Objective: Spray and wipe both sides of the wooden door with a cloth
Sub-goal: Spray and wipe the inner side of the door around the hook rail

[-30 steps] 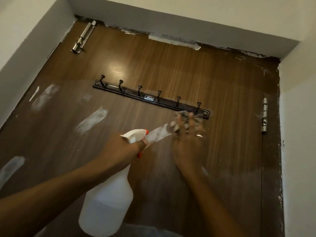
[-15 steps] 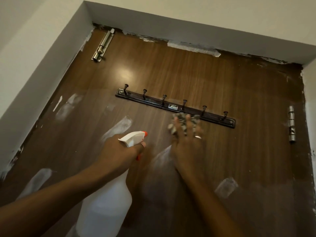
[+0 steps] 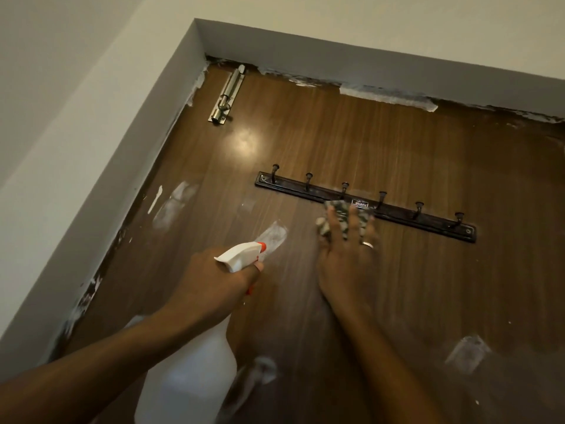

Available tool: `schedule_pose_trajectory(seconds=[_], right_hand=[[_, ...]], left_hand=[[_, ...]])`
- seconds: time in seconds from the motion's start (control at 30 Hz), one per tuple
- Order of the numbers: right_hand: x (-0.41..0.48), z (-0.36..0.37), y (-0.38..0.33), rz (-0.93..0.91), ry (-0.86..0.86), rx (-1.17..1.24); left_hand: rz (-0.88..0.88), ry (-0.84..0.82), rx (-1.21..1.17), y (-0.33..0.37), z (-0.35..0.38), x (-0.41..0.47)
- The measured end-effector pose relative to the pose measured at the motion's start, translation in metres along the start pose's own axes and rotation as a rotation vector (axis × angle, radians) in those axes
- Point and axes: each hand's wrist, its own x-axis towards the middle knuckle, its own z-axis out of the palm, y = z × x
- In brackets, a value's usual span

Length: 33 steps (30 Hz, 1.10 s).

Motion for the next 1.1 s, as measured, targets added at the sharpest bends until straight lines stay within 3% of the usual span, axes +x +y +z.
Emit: schedule_pose_trajectory(seconds=[0.2,0.33,0.43,0.6,0.73,0.83,0.93,1.1], right_hand=[[-0.042,0.003,0.009,-0.228,-0.060,-0.036],[-0.028,-0.006,0.029,0.043,0.008,-0.046],[0.006,-0.001,-0.016,0.174,0.022,0.021],[-0.005,0.026,-0.080,-0.190,0.053,-0.006],[-0.022,0.023,-0.057,-0.321,0.046,-0.012],[-0.023,0.020,-0.042,-0.057,0.119,0.001],[-0.001,0.027,-0.082,0.096,0.139,0.042],[0.006,0.056,-0.159,-0.199,0.095,0.024]], left_hand=[[0.023,0.014,-0.023,-0.007,-0.014,0.001],[-0.005,0.017,0.001,-0.019,-0.025,0.003],[0.000,0.046,0.004,-0.021,-0.032,0.009],[0.010,0.081,0.043,-0.021,-0.038,0.016],[0.013,0.088,0.051,-0.022,-0.044,0.018],[0.013,0.102,0.056,-0.027,-0.052,0.017],[0.015,0.119,0.059,-0.032,-0.059,0.020],[-0.025,0.142,0.028,-0.044,-0.074,0.029]])
